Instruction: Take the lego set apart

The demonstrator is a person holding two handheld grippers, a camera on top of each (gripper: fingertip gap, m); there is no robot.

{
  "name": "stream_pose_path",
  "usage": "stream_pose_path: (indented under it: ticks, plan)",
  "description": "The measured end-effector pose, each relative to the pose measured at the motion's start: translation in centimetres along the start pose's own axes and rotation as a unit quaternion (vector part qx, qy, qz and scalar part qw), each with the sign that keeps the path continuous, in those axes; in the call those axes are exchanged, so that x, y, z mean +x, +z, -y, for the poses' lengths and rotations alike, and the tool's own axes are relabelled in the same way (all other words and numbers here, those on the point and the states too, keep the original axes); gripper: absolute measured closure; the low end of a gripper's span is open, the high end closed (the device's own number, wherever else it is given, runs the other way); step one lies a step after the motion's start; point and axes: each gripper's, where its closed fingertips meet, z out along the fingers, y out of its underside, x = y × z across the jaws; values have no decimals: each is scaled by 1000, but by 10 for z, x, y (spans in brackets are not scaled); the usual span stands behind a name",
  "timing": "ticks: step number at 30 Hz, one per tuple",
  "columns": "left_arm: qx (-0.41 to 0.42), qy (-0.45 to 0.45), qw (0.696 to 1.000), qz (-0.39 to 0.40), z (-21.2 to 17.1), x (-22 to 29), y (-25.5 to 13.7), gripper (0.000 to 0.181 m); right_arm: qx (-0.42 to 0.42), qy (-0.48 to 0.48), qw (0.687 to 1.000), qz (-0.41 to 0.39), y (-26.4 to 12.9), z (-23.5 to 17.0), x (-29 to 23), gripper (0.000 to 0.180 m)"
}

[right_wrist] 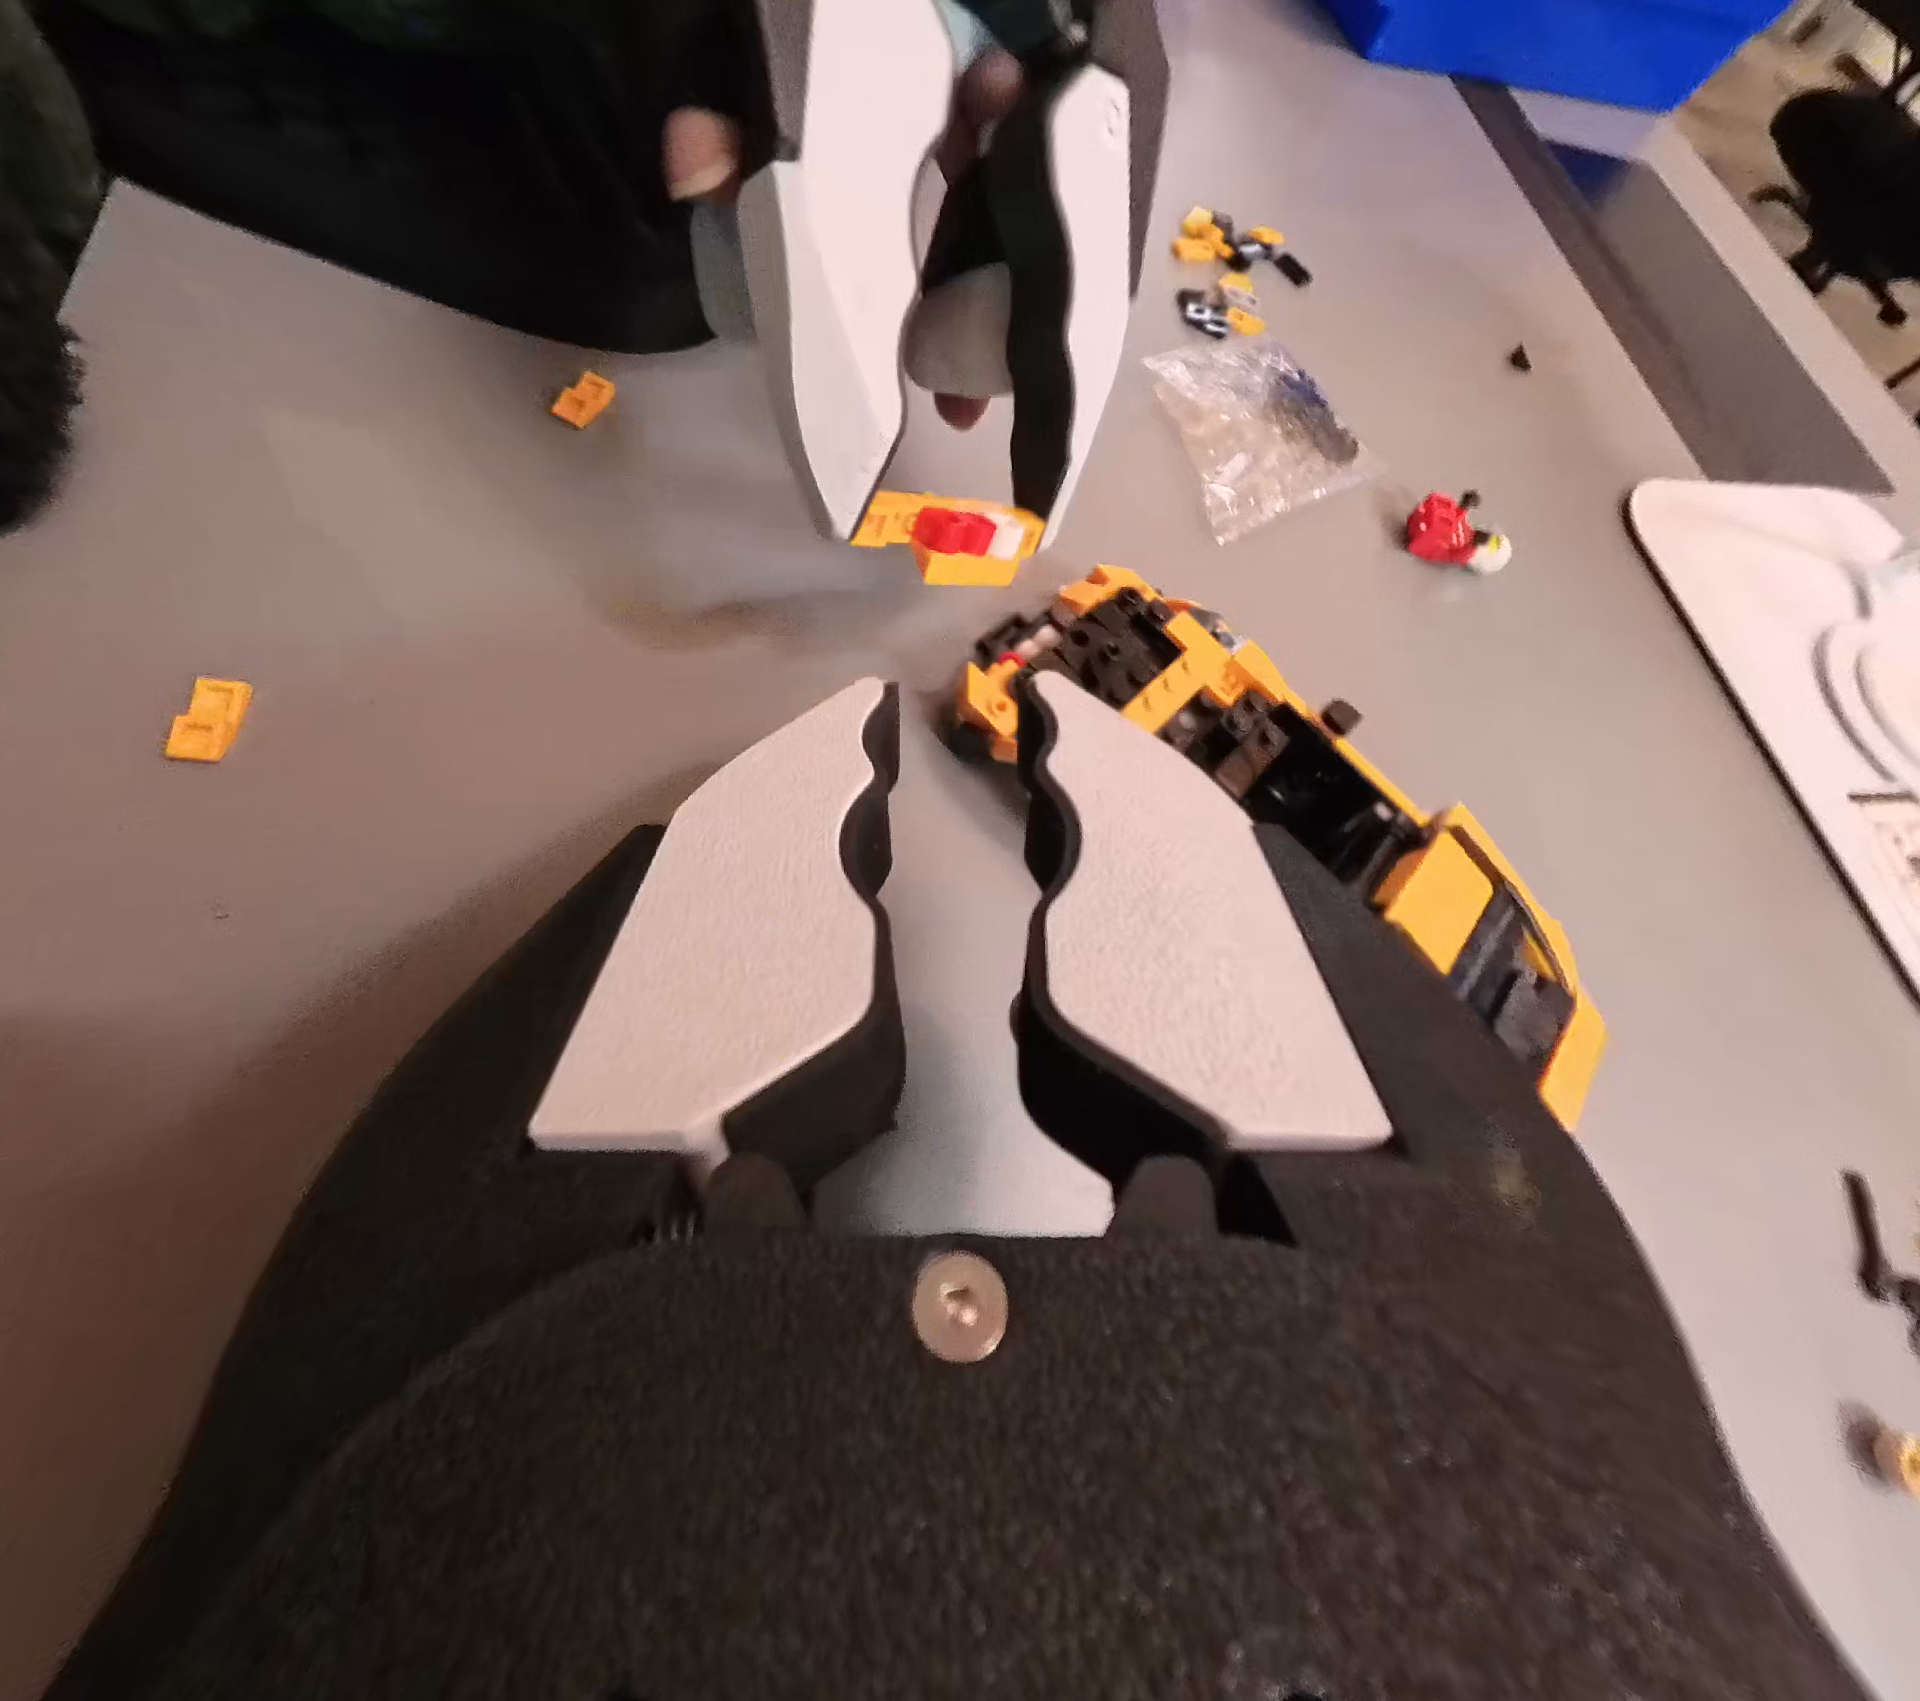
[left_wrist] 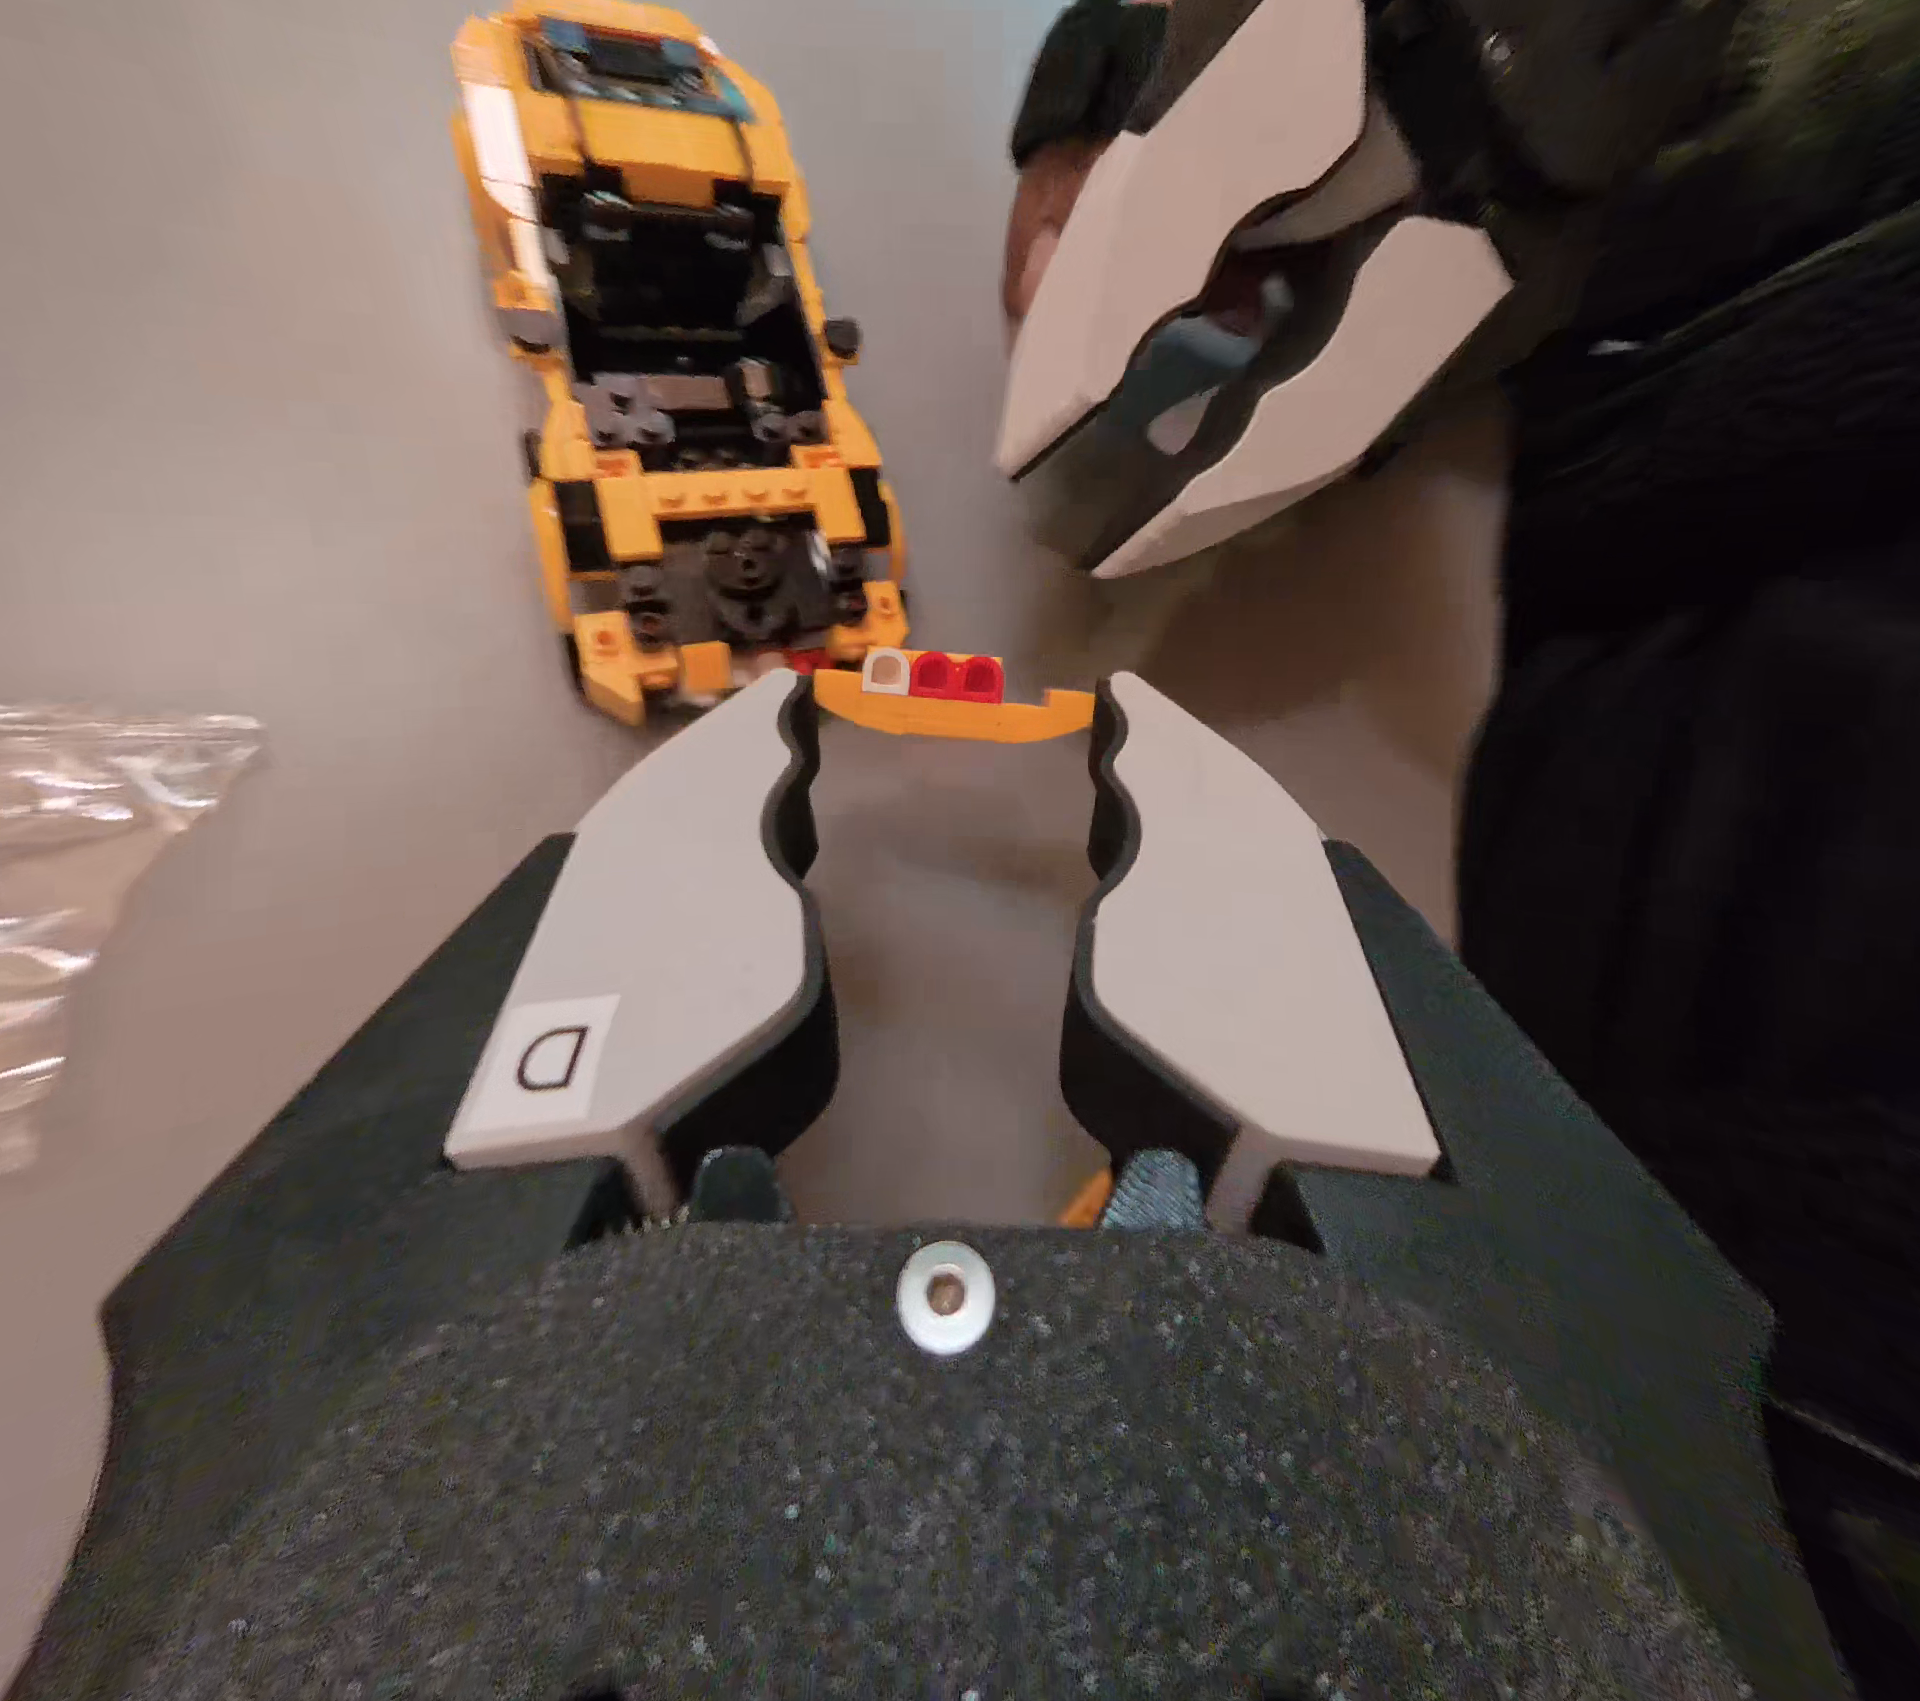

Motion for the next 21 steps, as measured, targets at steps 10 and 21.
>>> stream_pose_path:
  ticks: [10,21]
  plan:
    - [-36,-33,994,-102,-6,24,14,131,-27,-231,972,-33,17,3,-20,149]
    - [12,-39,994,-105,10,25,10,131,6,-260,959,-110,13,11,-8,166]
